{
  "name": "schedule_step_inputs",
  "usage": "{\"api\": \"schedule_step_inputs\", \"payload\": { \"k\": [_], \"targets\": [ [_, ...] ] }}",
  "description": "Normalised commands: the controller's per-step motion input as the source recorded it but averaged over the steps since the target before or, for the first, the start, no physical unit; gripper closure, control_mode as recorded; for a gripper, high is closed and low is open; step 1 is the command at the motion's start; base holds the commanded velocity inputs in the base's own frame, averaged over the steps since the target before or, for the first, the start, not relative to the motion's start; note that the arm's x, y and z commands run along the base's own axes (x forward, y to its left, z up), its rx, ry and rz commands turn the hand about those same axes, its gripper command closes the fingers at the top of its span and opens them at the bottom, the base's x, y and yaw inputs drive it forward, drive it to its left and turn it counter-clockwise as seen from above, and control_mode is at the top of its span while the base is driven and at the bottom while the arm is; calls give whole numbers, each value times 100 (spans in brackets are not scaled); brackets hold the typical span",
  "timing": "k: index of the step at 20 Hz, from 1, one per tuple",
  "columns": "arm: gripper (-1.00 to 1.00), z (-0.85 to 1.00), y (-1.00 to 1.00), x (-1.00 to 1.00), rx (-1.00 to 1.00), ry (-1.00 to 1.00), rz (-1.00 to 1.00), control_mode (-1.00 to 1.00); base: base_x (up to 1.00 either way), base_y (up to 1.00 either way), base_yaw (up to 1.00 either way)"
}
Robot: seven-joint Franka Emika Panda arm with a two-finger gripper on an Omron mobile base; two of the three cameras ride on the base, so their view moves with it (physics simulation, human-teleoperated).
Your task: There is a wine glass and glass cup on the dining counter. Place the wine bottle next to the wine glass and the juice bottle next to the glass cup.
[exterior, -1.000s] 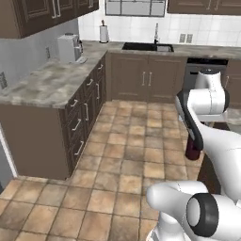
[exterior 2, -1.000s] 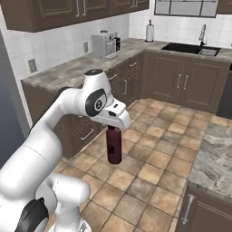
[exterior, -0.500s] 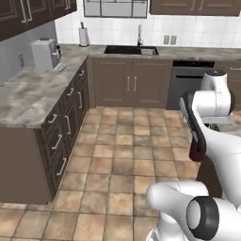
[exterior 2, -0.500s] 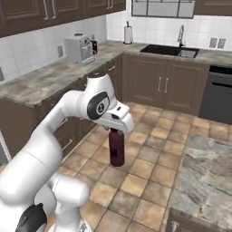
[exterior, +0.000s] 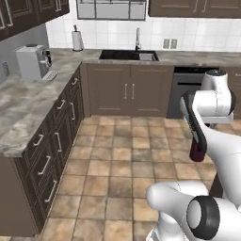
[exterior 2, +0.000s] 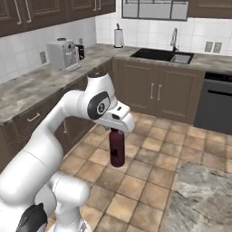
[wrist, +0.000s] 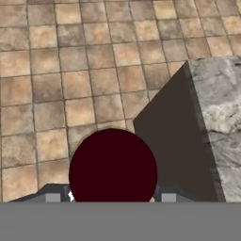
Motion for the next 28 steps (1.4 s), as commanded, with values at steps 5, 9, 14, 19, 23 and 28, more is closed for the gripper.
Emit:
{"api": "schedule_step_inputs", "payload": {
  "k": [5, 9, 14, 19, 23, 28],
  "targets": [
    [100, 0, 0, 0, 0, 0, 0, 100, 87, 4, -5],
    [100, 0, 0, 0, 0, 0, 0, 100, 84, 4, -11],
    [100, 0, 0, 0, 0, 0, 0, 100, 62, 9, -40],
    [100, 0, 0, 0, 0, 0, 0, 100, 38, 19, -67],
    [100, 0, 0, 0, 0, 0, 0, 100, 47, 24, -59],
    [100, 0, 0, 0, 0, 0, 0, 100, 58, 29, -47]
  ]
}}
